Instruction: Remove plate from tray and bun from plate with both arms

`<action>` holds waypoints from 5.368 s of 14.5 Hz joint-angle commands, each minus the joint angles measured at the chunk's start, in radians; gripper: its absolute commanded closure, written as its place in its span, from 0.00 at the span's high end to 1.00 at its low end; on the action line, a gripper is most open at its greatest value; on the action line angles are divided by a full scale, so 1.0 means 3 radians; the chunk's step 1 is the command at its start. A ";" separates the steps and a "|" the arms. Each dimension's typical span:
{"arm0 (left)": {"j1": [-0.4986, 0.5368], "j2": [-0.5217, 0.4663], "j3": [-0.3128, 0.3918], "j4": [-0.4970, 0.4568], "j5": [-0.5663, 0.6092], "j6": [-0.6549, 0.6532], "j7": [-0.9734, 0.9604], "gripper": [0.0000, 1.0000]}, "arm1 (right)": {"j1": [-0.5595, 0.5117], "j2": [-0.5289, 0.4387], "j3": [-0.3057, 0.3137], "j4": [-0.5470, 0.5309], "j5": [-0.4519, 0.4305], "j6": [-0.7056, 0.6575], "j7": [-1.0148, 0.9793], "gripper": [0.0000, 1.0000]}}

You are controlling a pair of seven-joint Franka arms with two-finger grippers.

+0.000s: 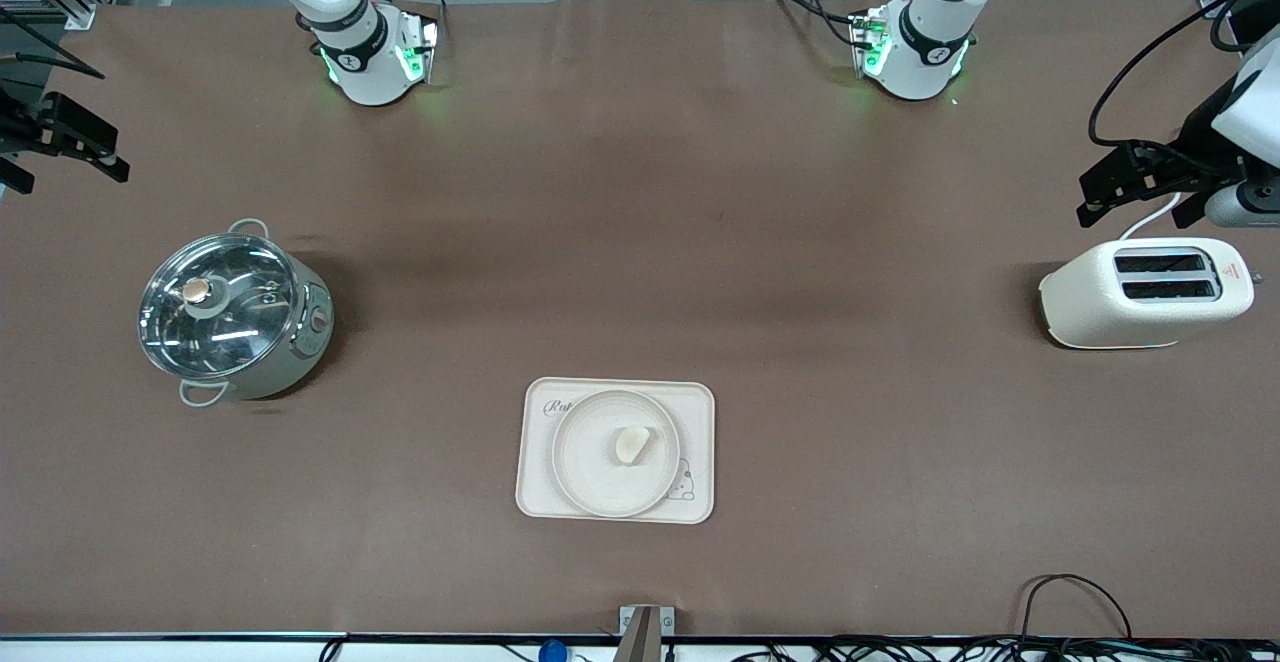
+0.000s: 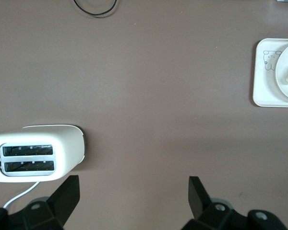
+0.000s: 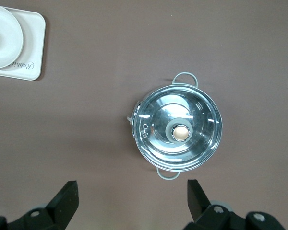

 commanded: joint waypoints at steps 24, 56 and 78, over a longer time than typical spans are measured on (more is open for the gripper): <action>-0.0009 0.0061 -0.0050 0.0063 0.0207 -0.0301 0.0067 1.00 | 0.0001 0.0027 0.0047 0.0018 -0.0043 -0.0027 0.0022 1.00; -0.0009 0.0082 -0.0039 0.0063 0.0207 -0.0301 0.0082 1.00 | -0.0055 0.0109 0.0017 0.0018 -0.0007 -0.0118 0.0139 1.00; 0.0002 0.0087 -0.0039 0.0063 0.0207 -0.0301 0.0062 1.00 | 0.0307 0.0363 0.0027 0.0034 0.0289 0.0192 0.0175 1.00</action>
